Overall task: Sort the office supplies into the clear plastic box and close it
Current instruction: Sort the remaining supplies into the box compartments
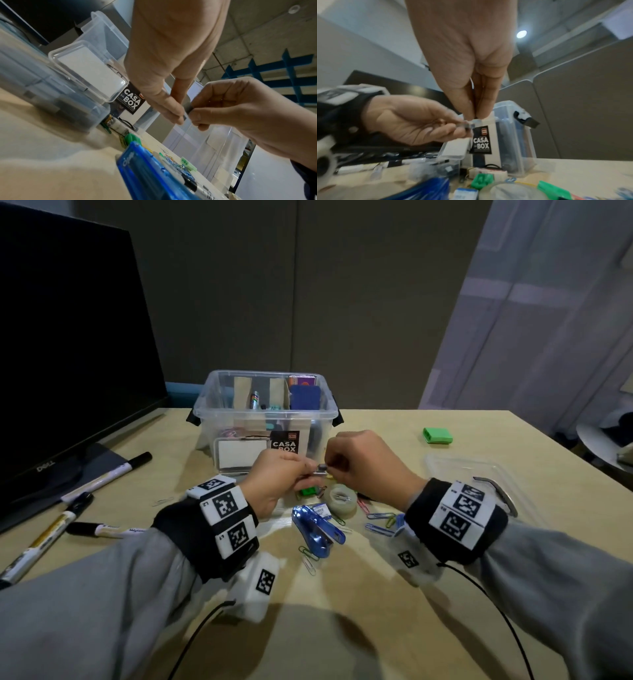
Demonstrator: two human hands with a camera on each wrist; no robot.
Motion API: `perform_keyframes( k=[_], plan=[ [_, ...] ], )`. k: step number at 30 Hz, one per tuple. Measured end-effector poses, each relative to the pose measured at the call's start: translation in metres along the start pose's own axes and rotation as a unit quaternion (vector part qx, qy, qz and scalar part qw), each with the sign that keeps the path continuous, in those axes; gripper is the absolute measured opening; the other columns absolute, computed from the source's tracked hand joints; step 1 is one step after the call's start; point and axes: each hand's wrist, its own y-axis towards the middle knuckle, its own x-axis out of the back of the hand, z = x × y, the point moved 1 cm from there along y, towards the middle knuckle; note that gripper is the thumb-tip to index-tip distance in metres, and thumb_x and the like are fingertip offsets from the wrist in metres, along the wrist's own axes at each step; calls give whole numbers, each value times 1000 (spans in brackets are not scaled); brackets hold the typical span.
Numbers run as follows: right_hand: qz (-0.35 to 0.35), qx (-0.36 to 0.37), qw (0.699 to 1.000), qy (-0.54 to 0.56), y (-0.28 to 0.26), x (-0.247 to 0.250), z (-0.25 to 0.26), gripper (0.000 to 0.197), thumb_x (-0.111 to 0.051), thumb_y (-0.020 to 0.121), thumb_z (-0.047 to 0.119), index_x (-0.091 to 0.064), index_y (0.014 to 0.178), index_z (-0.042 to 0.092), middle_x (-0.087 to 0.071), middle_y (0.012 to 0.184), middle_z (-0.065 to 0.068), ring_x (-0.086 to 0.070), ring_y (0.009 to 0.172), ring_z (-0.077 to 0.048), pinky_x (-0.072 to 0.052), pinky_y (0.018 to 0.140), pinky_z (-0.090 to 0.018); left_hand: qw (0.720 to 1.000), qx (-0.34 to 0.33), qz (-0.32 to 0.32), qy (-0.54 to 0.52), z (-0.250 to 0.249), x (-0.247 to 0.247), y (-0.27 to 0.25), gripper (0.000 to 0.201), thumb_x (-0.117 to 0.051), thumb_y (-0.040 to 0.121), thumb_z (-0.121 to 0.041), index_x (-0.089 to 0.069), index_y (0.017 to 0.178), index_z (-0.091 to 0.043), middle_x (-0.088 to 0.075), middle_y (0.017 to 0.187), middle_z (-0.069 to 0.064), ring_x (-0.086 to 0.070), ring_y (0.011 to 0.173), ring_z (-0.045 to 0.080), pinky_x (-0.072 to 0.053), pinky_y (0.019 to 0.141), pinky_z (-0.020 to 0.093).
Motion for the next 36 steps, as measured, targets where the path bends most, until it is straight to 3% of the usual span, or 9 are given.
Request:
perform_keyframes(
  k=[2,8,13,18,20,24,28,32,36],
  plan=[
    [-9,9,1000,-5,2,-6,4,13,-73,74,4,-63,69,10,-58,66,1,-43,57,-12,-36,54,-25,1000,4,-11,-11,-3,1,-2,8,-58,91,7,-64,95,11,-66,100,24,-70,66,19,-56,56,16],
    [-12,2,1000,1,13,-14,15,9,-78,74,9,-69,72,7,-65,71,-5,-60,62,-23,-47,55,-31,999,16,-21,-21,-15,13,-8,10,-60,90,6,-66,96,10,-69,94,24,-72,67,20,-57,56,16],
    [-25,35,999,22,32,-14,37,6,-72,82,11,-73,80,6,-68,78,-7,-62,70,-20,-50,63,-31,998,0,-54,-17,-31,35,-14,7,-60,91,2,-67,90,1,-69,93,17,-70,73,17,-58,65,20],
    [-35,50,997,38,55,-23,62,7,-73,83,10,-70,79,5,-63,81,-7,-55,68,-17,-38,61,-23,999,0,-42,-27,-47,64,-29,11,-57,92,3,-64,100,1,-71,87,15,-72,72,19,-58,56,21],
    [-21,52,998,32,61,-27,69,9,-71,85,15,-69,84,7,-61,85,-5,-52,70,-13,-40,63,-22,999,-3,-27,-19,-50,75,-35,14,-57,90,5,-64,102,3,-72,83,13,-73,68,16,-56,54,18],
    [-8,56,998,19,71,-33,76,16,-68,89,27,-68,96,13,-62,95,-2,-56,77,-12,-46,66,-24,999,13,-31,20,-48,94,-33,16,-58,89,6,-65,103,6,-71,97,21,-73,78,21,-60,62,23],
    [48,97,994,25,76,-39,75,16,-67,90,27,-72,99,16,-66,92,3,-52,74,-4,-44,66,-19,997,25,-23,63,-40,103,-28,8,-60,89,4,-67,93,6,-71,90,24,-73,71,22,-59,60,22],
    [123,48,991,-15,78,-47,71,16,-63,91,24,-73,98,15,-71,89,-1,-63,76,-14,-55,70,-30,991,13,-30,133,-33,106,-23,5,-63,90,-2,-67,90,1,-71,85,19,-69,73,21,-59,61,22],
    [212,8,975,-71,78,-59,70,17,-62,89,24,-74,99,16,-71,91,-2,-63,81,-19,-56,75,-37,945,-36,-51,322,-32,109,-21,12,-66,90,-9,-68,102,-10,-69,100,4,-64,86,14,-54,71,23]
  ],
)
